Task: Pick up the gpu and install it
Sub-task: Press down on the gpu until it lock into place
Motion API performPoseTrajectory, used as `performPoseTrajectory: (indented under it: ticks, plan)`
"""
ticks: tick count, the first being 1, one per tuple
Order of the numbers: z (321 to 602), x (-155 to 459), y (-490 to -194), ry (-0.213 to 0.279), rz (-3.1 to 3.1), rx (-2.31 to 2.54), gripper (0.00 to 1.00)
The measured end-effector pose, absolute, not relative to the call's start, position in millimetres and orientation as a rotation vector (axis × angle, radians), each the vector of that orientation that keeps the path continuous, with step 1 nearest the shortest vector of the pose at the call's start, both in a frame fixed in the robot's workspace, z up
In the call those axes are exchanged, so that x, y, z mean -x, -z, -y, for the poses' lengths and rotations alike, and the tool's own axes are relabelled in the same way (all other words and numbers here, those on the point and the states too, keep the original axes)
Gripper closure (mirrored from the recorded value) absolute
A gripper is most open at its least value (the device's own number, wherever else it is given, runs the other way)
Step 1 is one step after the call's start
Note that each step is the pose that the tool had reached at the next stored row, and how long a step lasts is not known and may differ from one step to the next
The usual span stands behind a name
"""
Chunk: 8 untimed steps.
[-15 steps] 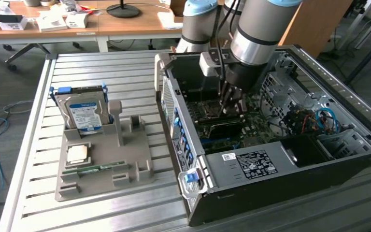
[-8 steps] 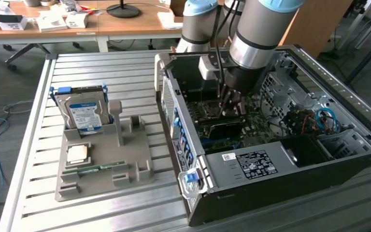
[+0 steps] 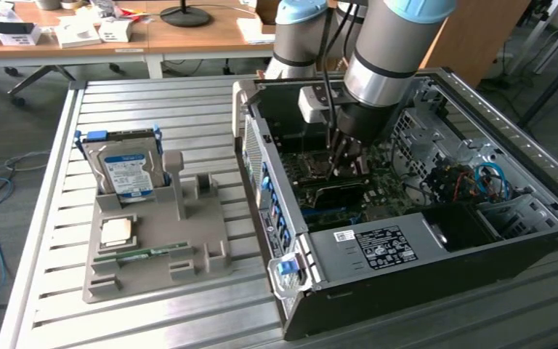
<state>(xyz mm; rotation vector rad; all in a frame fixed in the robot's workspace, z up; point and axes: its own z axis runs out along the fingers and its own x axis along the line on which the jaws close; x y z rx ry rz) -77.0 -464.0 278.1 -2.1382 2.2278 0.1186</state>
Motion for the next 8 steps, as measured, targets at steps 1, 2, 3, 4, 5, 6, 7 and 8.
performPoseTrajectory:
  ticks: [1,2,3,4,5,6,7,8]
  plan:
    - [463.9,77.0,-276.9,-0.119,-2.228,2.138,0.89]
    - [464.0,77.0,-275.6,-0.118,-2.228,2.138,0.89]
    - [464.0,77.0,-274.3,-0.119,-2.228,2.138,0.89]
    - [464.0,77.0,-273.4,-0.118,-2.228,2.138,0.89]
    - [464.0,77.0,-273.3,-0.118,-2.228,2.138,0.89]
    - [464.0,77.0,-273.3,-0.118,-2.228,2.139,0.89]
    - [464.0,77.0,-273.3,-0.118,-2.228,2.138,0.89]
    - [463.5,77.1,-273.2,-0.118,-2.228,2.138,0.89]
